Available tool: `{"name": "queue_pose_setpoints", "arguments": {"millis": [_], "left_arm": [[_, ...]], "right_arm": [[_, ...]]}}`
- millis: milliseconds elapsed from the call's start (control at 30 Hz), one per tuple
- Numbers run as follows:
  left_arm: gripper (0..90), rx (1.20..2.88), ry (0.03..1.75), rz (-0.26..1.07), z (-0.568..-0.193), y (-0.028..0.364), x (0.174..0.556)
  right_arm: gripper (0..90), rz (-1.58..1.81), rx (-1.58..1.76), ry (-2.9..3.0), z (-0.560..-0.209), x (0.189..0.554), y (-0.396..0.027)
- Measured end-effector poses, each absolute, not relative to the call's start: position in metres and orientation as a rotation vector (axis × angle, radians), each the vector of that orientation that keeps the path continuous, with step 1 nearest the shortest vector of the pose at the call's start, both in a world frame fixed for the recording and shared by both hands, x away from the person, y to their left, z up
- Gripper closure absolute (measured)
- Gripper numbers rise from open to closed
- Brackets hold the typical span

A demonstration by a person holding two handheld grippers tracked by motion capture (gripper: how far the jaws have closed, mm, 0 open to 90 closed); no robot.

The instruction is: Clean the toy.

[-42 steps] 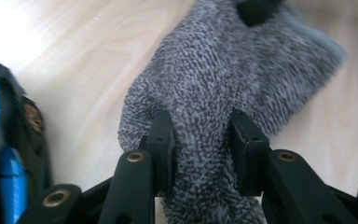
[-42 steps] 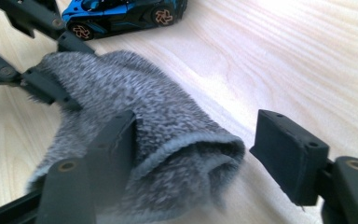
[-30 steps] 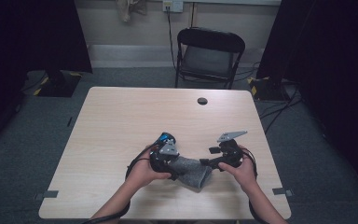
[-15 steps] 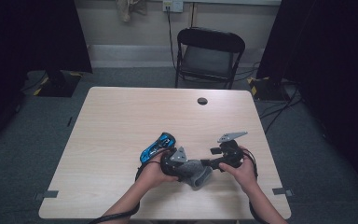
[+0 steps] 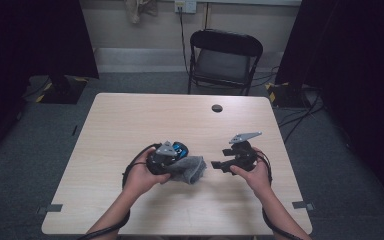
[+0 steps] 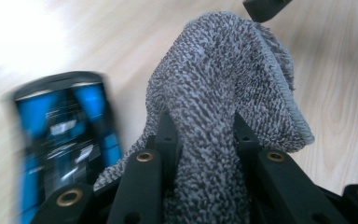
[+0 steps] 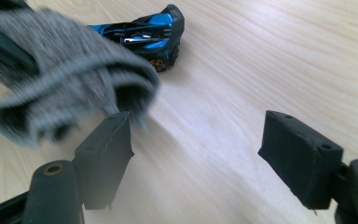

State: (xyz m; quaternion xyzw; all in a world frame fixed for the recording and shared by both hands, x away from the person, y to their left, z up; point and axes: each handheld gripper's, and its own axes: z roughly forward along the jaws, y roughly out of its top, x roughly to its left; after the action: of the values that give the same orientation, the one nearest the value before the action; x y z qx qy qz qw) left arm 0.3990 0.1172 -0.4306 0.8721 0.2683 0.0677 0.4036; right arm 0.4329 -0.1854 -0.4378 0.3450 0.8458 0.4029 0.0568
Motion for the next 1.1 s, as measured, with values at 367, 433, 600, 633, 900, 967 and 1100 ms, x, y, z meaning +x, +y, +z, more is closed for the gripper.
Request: {"name": "queue_pose_setpoints", "arguments": {"millis": [367,433,600,633,900,967,1100], "left_arm": [[71.2,2.135,0.816,0.218,-0.425,0.189,0.386],[71.2,2.133,0.84,0.234,-0.428,0.201,0.382],[71.1,2.094,0.91,0.24,-0.434,0.231,0.372],[71.1,2.095,0.922,0.236,-0.435,0.236,0.37],[71.0,2.054,1.028,0.257,-0.454,0.266,0.354],[70.8,2.068,1.054,0.272,-0.459,0.271,0.351],[70.7,2.071,1.081,0.3,-0.464,0.274,0.348]], "right_arm": [[23.1,1.191,0.932,2.607,-0.436,0.442,-0.129],[23.2,1.183,0.913,2.617,-0.438,0.443,-0.118],[23.1,1.163,0.862,2.649,-0.442,0.444,-0.094],[23.1,1.161,0.852,2.655,-0.442,0.445,-0.089],[21.5,1.156,0.762,2.68,-0.443,0.449,-0.054],[20.8,1.152,0.757,2.676,-0.445,0.452,-0.047],[19.9,1.161,0.726,2.679,-0.451,0.455,-0.032]]}}
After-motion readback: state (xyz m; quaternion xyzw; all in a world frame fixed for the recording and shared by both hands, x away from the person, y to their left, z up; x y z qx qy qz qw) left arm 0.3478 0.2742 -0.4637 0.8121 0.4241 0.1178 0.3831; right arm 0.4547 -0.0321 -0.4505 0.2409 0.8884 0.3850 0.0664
